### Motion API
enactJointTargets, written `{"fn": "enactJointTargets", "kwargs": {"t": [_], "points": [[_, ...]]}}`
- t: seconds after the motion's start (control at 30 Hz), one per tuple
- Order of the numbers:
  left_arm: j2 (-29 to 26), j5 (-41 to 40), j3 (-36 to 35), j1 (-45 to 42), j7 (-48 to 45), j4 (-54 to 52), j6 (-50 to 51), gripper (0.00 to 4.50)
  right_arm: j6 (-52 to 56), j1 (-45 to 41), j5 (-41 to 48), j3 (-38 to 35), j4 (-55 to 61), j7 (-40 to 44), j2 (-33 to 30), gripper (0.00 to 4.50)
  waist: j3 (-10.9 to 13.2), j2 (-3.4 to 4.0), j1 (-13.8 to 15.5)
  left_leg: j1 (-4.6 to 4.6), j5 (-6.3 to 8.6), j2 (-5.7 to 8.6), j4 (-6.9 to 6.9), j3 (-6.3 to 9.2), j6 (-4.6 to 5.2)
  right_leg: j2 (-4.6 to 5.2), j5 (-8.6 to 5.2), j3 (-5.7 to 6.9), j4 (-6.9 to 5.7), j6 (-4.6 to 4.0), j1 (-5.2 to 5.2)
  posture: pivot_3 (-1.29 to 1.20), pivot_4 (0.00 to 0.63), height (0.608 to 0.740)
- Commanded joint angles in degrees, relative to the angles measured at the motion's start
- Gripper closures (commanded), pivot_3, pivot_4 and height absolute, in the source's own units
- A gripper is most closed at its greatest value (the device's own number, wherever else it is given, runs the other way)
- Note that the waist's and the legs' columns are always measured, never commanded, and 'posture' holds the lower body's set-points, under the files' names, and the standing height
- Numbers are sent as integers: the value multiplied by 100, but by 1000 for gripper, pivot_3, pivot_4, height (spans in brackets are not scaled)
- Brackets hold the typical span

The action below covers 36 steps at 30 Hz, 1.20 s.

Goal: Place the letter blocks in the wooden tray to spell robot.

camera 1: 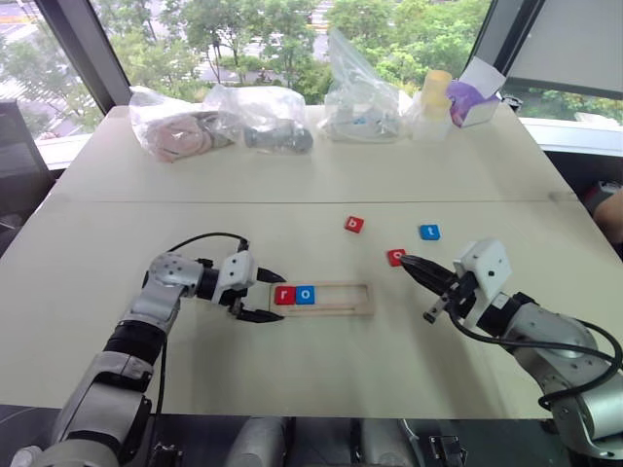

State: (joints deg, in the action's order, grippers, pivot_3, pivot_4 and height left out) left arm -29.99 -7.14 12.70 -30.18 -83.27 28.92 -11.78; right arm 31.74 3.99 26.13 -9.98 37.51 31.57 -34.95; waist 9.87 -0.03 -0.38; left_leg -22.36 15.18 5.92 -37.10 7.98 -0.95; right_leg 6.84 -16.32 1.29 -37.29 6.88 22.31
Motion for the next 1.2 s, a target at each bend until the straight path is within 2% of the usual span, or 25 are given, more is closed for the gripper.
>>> {"fn": "enactJointTargets", "kwargs": {"t": [0.03,0.47,0.53,0.57,0.8,1.2], "points": [[2,160,333,226,-179,-96,-26,1354,-17,-30,79,-177,299,-60,-37,4500,0,0,-7,0,0,0,0,0,0,0,0,0,0,0,0,0,150,740],[-142,211,386,674,-147,-642,166,1354,-17,-86,74,-88,254,-66,-24,4500,0,0,-20,0,0,-1,2,0,0,0,0,0,0,0,1,0,150,740],[-193,234,390,727,-140,-693,235,324,-24,-96,72,-71,244,-60,-20,4500,0,0,-22,0,0,-2,4,0,0,0,0,0,1,0,2,0,150,740],[-217,238,391,746,-146,-712,266,35,-25,-100,71,-63,241,-58,-17,4500,0,1,-24,0,0,-2,4,0,0,-1,0,0,0,0,2,0,150,740],[-398,203,299,884,-69,-931,525,35,-23,-135,63,10,212,-55,11,4500,-1,2,-35,0,0,-6,7,0,0,-2,-1,0,1,-1,4,0,150,740],[-1458,-375,-406,1661,83,-1850,973,35,95,-627,-6,350,-286,-173,269,4500,-1,4,-71,1,1,-40,14,-2,-1,-20,11,-11,2,-25,18,0,150,740]]}}
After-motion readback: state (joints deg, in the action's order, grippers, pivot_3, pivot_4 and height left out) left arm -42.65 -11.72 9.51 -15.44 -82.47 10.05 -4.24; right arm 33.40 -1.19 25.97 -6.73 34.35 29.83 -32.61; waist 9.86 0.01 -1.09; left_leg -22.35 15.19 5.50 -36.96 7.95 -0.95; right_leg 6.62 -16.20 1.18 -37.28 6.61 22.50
